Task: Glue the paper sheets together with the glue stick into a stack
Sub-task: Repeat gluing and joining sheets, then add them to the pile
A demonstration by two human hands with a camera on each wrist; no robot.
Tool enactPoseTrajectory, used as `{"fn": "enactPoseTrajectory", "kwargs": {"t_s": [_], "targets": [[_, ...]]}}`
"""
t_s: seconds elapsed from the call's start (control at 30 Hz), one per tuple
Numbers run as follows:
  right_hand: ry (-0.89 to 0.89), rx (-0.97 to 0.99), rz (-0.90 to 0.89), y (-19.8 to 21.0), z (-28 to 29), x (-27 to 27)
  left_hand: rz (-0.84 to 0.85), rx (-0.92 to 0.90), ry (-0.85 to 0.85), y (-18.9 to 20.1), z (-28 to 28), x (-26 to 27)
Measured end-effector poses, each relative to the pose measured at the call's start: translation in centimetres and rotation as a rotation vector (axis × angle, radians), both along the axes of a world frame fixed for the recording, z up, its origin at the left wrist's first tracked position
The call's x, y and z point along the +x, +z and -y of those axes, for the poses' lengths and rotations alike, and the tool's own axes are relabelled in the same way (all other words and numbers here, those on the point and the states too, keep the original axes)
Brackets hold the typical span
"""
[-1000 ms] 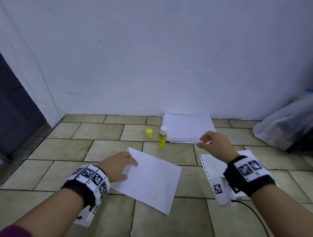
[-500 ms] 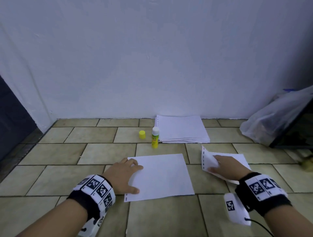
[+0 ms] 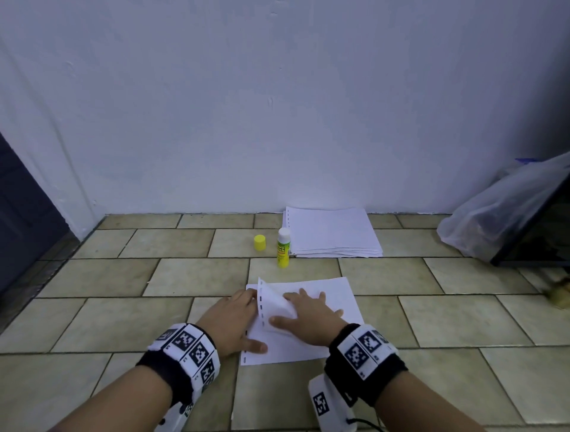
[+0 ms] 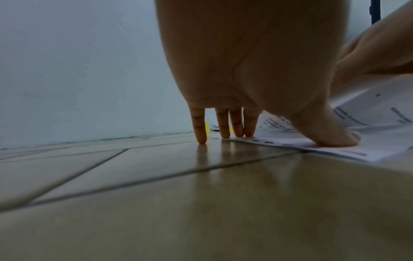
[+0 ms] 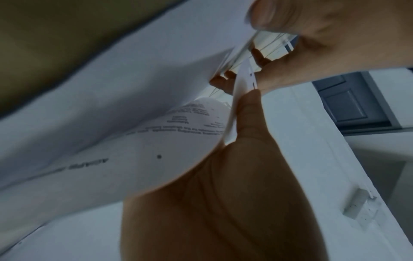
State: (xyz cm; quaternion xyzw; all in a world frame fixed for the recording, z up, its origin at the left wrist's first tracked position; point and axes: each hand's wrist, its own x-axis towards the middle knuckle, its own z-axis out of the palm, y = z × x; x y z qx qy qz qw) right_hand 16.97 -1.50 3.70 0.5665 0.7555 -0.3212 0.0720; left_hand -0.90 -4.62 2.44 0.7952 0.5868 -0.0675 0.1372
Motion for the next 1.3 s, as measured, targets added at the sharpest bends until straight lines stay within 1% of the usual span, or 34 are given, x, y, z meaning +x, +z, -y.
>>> {"fn": "enactPoseTrajectory", "kwargs": {"t_s": [0.07, 0.27, 0.37, 0.63, 0.7, 0.8, 0.87, 0.93, 1.1, 1.3], "targets": [[0.003, -0.004, -0.001, -0.1, 0.1, -0.4, -0.004, 0.0, 0.001, 0.2, 0.0, 0.1], [0.0, -0.001, 0.021, -0.3, 0.0, -0.7, 0.054, -0.036, 0.01, 0.7, -0.4, 0.0], [-0.001, 0.0, 0.026, -0.4, 0.0, -0.6, 0.041, -0.045, -0.008, 0.9, -0.4, 0.0], [-0.001, -0.017, 0.054, -0.7, 0.1, -0.7, 0.054, -0.011, -0.01, 0.4, -0.2, -0.1], [0.005, -0.017, 0.05, -0.6, 0.1, -0.6, 0.086, -0.028, 0.007, 0.1, -0.2, -0.4], [0.005, -0.015, 0.031, -0.5, 0.1, -0.3, 0.153, -0.014, 0.097, 0.0, -0.2, -1.7], [-0.003, -0.011, 0.011, -0.6, 0.2, -0.2, 0.104, -0.009, 0.122, 0.0, 0.0, -2.7], [0.002, 0.002, 0.002, -0.8, 0.2, -0.3, 0.058, -0.044, 0.125, 0.0, 0.3, -3.3], [0.068, -0.02, 0.082, -0.8, 0.3, -0.5, 0.068, -0.075, 0.136, -0.1, 0.2, -3.4], [0.075, -0.038, 0.122, -0.5, 0.5, -0.8, -0.005, -0.094, 0.108, 0.4, -0.1, -3.0]]}}
